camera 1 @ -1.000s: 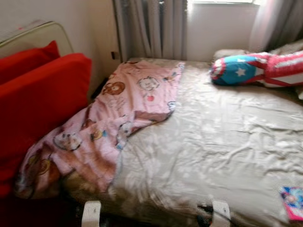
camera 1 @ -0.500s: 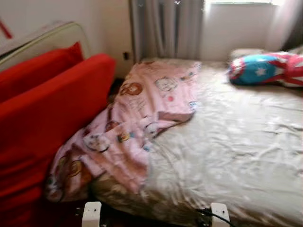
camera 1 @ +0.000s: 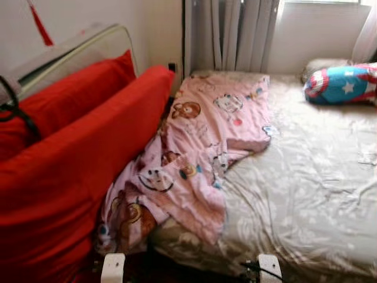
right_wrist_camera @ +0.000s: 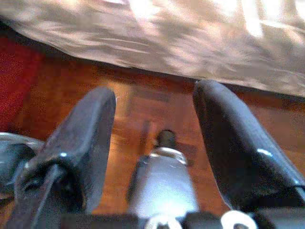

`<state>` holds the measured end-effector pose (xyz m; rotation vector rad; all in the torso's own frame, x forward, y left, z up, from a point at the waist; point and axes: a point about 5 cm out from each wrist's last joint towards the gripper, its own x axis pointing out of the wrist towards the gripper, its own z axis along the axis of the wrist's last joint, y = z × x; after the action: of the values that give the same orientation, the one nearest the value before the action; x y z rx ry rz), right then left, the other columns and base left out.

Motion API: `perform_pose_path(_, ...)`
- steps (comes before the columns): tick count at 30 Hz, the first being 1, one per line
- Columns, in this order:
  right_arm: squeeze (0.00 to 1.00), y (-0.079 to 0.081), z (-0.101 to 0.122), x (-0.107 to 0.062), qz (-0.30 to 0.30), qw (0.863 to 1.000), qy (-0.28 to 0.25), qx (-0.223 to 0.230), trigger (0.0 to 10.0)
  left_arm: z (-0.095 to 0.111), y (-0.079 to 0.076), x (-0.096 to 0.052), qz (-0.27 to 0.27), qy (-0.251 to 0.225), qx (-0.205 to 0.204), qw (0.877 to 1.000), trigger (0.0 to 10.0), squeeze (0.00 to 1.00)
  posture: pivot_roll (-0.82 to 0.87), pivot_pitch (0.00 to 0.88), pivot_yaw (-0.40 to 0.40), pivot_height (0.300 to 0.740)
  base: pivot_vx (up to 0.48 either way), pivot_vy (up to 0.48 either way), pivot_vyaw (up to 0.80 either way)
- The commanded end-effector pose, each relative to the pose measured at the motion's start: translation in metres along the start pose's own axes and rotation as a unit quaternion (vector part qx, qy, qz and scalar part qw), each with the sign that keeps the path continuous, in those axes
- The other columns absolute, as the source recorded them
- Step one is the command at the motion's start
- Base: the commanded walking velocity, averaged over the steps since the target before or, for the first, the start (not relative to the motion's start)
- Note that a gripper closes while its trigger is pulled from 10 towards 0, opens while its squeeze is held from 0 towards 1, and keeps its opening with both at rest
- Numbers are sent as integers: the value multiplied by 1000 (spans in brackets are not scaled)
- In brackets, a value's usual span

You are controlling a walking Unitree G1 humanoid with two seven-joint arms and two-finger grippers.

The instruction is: Clean up the room

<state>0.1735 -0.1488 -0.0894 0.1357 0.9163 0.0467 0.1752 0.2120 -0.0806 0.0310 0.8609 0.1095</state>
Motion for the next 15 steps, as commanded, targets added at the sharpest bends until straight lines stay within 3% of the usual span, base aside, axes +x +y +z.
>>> perform_pose_path(1, 0, -3, -1, -1, -2, 1000, 2, -3, 10000, 1, -4, 0, -8, -3, 5, 1000, 10000, 0, 53, 0, 12, 740, 0, 0, 0)
perform_pose_path(15, 0, -6, 1, 0, -7, 1000, 0, -2, 10000, 6, -8, 2, -12, -11, 10, 1000, 10000, 0, 59, 0, 2, 740, 0, 0, 0)
